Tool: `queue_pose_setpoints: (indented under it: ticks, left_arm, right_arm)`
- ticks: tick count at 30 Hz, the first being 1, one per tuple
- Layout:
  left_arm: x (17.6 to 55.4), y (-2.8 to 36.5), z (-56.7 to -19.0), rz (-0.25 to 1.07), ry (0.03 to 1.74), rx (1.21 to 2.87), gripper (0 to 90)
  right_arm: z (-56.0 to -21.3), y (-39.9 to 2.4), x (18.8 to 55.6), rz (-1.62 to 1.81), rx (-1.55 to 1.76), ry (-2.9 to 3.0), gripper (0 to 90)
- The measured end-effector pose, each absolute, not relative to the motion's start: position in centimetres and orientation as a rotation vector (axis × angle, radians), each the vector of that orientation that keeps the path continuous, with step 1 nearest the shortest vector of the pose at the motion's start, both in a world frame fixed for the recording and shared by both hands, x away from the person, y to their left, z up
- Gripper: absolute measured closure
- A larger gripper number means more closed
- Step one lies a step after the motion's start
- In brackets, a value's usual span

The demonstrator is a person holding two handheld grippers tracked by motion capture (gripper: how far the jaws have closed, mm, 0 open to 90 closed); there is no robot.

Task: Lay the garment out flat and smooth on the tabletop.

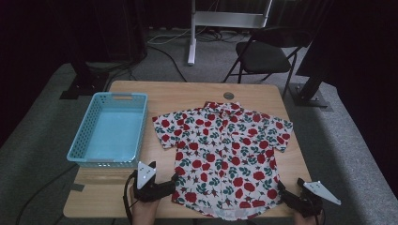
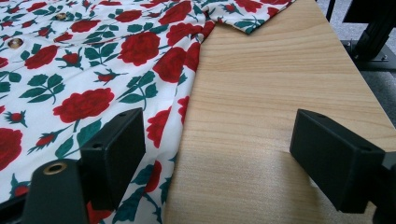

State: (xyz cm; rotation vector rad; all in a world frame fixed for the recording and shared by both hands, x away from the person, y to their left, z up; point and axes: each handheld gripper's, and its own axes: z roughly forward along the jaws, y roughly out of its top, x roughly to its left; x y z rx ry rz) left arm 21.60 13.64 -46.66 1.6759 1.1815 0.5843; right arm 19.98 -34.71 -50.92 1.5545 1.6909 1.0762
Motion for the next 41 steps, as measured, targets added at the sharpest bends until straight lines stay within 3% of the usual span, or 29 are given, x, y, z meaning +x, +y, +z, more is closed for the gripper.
queue_pose_setpoints:
  ticks: [7,18,28,41]
  left_arm:
    - [19.6,14.3,-48.0,0.577,1.183,1.654,10.6]
    - [17.4,16.3,-50.0,0.676,1.185,1.581,10.6]
    - [17.1,16.1,-51.7,0.79,1.147,1.596,10.6]
    - [17.2,15.7,-52.0,0.832,1.138,1.647,10.7]
  right_arm:
    - [-50.9,-34.7,20.0,1.078,1.553,1.691,17.6]
    - [-50.9,-34.7,20.0,1.072,1.552,1.691,17.6]
    - [-50.9,-34.7,20.0,1.074,1.548,1.692,17.7]
    - [-51.0,-34.5,20.0,1.05,1.54,1.694,17.7]
